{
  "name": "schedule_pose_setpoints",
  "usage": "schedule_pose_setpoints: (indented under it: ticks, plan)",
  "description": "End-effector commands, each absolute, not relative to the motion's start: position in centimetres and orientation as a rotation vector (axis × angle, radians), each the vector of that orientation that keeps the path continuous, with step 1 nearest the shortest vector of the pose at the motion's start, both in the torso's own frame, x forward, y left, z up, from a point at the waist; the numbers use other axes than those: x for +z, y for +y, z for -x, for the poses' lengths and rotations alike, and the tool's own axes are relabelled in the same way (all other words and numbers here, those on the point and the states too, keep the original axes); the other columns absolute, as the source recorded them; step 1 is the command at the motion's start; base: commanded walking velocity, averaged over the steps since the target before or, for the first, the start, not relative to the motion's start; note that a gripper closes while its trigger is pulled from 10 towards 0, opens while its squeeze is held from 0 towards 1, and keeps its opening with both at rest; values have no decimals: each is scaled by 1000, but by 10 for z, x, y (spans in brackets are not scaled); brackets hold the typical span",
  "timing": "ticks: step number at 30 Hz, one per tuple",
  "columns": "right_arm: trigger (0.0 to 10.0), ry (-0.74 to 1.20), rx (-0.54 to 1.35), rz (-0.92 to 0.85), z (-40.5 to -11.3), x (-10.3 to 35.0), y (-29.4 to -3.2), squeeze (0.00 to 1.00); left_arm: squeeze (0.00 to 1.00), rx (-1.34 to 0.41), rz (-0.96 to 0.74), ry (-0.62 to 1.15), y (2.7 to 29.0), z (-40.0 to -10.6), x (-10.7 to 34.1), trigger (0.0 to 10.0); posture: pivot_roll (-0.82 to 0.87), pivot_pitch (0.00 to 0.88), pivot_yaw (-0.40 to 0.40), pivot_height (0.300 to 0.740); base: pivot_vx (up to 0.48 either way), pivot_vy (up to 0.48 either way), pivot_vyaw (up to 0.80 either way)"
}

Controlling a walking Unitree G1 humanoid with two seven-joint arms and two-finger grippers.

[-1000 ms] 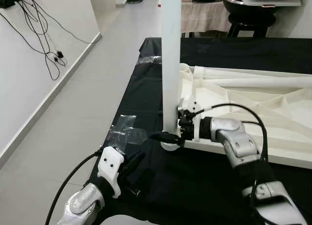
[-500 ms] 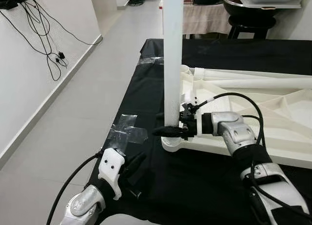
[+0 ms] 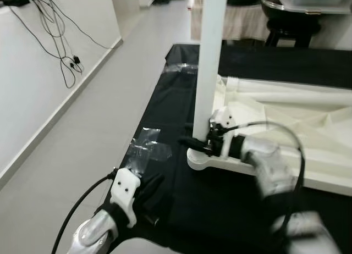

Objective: Building children table

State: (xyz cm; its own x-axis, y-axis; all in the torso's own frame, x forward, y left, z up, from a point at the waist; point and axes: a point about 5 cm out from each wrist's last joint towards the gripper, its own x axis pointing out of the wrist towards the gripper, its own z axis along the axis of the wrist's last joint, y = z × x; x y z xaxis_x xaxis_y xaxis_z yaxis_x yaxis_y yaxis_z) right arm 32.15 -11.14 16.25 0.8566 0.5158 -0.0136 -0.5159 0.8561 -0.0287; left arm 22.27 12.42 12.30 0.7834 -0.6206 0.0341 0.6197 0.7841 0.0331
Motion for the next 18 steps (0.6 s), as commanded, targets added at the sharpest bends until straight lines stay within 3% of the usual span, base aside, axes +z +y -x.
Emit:
schedule_pose_setpoints:
  ticks: [1,5,10,11,12,15,16,17,18]
  plan:
    - [0,172,414,2,-312,133,-120,0,0,-666,-31,-33,129,-221,122,10000,-15,150,42,740,0,0,0]
    - [0,173,422,-10,-305,131,-110,0,0,-667,-33,-31,130,-222,122,10000,-21,137,49,740,0,0,0]
    - [0,138,487,40,-321,139,-99,0,0,-672,-35,-28,129,-224,121,10000,-15,132,36,740,0,0,0]
    - [5961,134,490,43,-325,143,-99,0,0,-662,-34,-31,129,-225,121,10000,-15,132,35,740,0,0,0]
    - [10000,130,506,35,-327,146,-97,0,0,-654,-33,-35,129,-225,122,10000,-15,132,35,740,0,0,0]
    - [10000,126,547,30,-331,150,-94,0,0,-651,-33,-36,129,-225,122,10000,-15,131,36,740,0,0,0]
    - [10000,92,669,15,-335,162,-86,0,0,-653,-34,-36,129,-225,122,10000,-14,127,38,740,0,0,0]
    - [10000,68,754,7,-337,170,-82,561,0,-656,-34,-35,129,-226,122,10000,-14,127,38,740,0,0,0]
    - [10000,68,754,7,-337,170,-82,561,0,-656,-34,-35,129,-226,122,10000,-14,127,38,740,0,0,0]
